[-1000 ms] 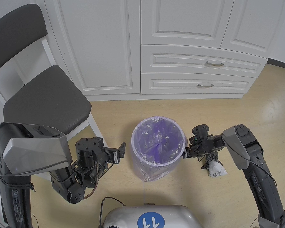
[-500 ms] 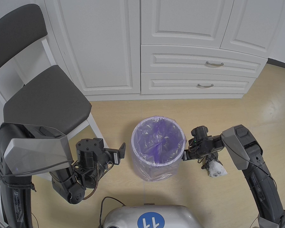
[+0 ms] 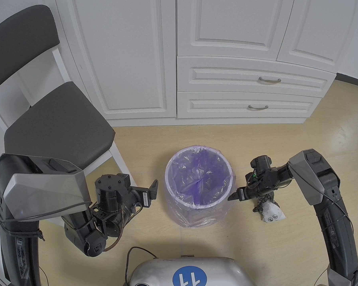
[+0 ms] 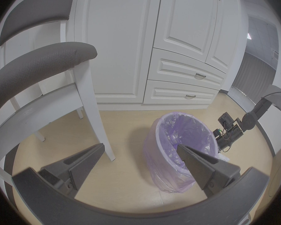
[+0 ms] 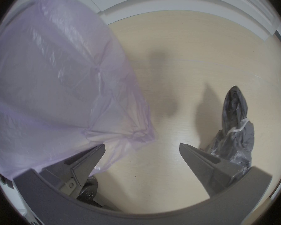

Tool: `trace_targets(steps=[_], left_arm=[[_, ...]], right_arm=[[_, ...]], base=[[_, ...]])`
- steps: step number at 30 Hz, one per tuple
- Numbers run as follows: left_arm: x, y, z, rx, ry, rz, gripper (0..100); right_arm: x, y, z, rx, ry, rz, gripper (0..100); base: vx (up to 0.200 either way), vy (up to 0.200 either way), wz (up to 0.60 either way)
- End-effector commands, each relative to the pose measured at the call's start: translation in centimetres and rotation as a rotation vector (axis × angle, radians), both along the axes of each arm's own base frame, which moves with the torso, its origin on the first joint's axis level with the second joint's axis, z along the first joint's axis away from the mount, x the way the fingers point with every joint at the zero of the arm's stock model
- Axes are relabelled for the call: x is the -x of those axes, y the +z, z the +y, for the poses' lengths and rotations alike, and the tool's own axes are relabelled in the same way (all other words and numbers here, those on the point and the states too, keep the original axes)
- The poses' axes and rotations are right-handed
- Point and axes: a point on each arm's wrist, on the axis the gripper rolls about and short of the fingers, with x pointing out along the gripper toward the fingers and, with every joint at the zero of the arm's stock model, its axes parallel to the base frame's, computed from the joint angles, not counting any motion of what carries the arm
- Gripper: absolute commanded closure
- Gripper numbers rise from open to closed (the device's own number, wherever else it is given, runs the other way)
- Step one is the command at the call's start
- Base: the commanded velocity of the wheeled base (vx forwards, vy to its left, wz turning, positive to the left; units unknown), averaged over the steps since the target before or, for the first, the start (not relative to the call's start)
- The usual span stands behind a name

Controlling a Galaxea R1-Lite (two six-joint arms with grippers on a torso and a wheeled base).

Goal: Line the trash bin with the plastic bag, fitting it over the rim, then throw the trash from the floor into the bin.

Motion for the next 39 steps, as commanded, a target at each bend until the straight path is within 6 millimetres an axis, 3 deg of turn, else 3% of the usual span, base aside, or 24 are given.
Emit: trace_targets(steps=[1, 8, 15, 22, 24, 31, 37, 39], left_arm=[[0.1, 0.3, 0.0, 0.003, -0.003, -0.004, 0], [0.2, 0.3, -0.1, 0.004, -0.006, -0.005, 0], [0.5, 0.4, -0.4, 0.003, -0.017, -0.007, 0], [1.3, 1.8, -0.5, 0.016, -0.032, -0.028, 0], [1.4, 2.1, -0.5, 0.019, -0.034, -0.033, 0], [2.4, 4.0, -0.3, 0.028, -0.048, -0.072, 0], [3.0, 5.1, 0.0, 0.016, -0.054, -0.094, 0], [3.5, 6.2, 0.3, 0.016, -0.057, -0.117, 0]], right_arm=[[0.1, 0.8, -0.5, 0.002, -0.011, -0.025, 0], [0.4, 1.5, -0.7, -0.012, -0.01, -0.089, 0], [2.0, 5.2, -5.0, -0.082, -0.033, -0.187, 0], [4.3, 6.1, -7.6, -0.123, -0.04, -0.231, 0], [4.7, 6.3, -7.7, -0.123, -0.041, -0.243, 0], [9.3, 12.3, -5.7, -0.155, -0.036, -0.294, 0], [11.6, 14.6, -4.7, -0.105, -0.122, -0.308, 0], [13.3, 15.4, -4.2, -0.059, -0.178, -0.32, 0]], base=[[0.0, 0.0, 0.0], [0.0, 0.0, 0.0], [0.0, 0.0, 0.0], [0.0, 0.0, 0.0], [0.0, 0.0, 0.0], [0.0, 0.0, 0.0], [0.0, 0.0, 0.0], [0.0, 0.0, 0.0]])
